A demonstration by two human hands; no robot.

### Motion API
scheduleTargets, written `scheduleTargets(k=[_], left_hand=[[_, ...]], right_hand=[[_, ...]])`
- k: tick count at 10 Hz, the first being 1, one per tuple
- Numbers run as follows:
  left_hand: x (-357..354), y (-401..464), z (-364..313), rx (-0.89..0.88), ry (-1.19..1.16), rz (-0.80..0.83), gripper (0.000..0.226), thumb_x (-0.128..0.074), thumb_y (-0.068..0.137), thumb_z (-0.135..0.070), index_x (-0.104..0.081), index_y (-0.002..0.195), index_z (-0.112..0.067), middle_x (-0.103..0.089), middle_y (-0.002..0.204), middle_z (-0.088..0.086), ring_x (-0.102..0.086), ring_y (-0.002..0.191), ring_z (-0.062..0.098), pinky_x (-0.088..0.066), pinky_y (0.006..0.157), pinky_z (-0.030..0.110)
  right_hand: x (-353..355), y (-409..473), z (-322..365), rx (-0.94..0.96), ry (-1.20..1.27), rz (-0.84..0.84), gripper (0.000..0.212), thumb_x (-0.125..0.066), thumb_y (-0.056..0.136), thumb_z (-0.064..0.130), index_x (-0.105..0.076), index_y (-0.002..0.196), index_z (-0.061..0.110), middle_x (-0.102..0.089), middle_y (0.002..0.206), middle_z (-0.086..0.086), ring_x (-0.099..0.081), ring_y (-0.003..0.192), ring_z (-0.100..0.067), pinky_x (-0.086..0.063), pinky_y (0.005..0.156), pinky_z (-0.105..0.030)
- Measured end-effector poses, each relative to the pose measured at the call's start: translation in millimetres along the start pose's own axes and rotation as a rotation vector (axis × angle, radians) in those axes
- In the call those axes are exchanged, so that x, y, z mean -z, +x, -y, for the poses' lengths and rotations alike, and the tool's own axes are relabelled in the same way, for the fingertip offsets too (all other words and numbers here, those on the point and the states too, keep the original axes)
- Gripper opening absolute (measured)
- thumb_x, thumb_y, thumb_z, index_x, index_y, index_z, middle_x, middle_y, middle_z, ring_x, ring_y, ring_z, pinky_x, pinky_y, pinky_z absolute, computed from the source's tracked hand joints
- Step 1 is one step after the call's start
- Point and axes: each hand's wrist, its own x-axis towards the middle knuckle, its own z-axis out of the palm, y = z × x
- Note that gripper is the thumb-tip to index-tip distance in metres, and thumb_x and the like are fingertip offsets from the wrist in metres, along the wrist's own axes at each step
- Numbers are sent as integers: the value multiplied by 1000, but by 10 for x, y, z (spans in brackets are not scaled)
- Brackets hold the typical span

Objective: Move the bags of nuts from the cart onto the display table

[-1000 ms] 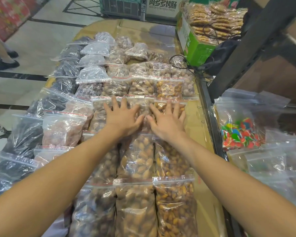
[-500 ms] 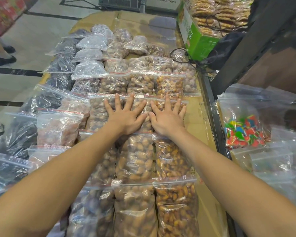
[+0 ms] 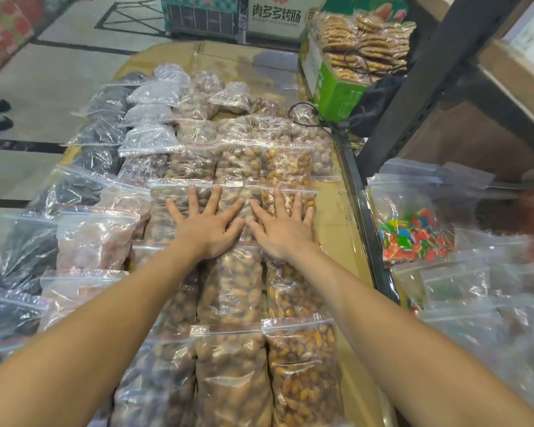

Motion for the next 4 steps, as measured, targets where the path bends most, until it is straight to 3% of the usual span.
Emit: scheduleTargets(k=[2, 3, 4], left_hand=[[97, 35, -6, -21, 15, 40, 66, 3, 88, -82, 12, 151, -63, 22, 168, -4, 25, 149, 49, 12, 107, 83], [216, -23, -7, -32, -10, 44, 66, -3, 90, -82, 5, 152, -62, 15, 170, 0, 15, 151, 51, 8, 108, 84], [293, -133, -60, -38, -18, -27, 65, -8, 93, -78, 0, 155, -59, 9, 172, 3, 8, 153, 50, 4, 111, 82]], right_hand=[[-9, 10, -11, 1, 2, 3, 61, -8, 101, 70, 3, 159, 54, 25, 170, 1, 26, 152, -47, 11, 121, -69], [131, -57, -6, 8, 79, 30, 61, -15, 104, 65, -6, 162, 49, 17, 173, 1, 20, 154, -47, 10, 121, -69], [220, -241, -23, 22, 131, -150, 59, -25, 107, 56, -22, 163, 37, 3, 175, -2, 4, 157, -46, 3, 124, -67]])
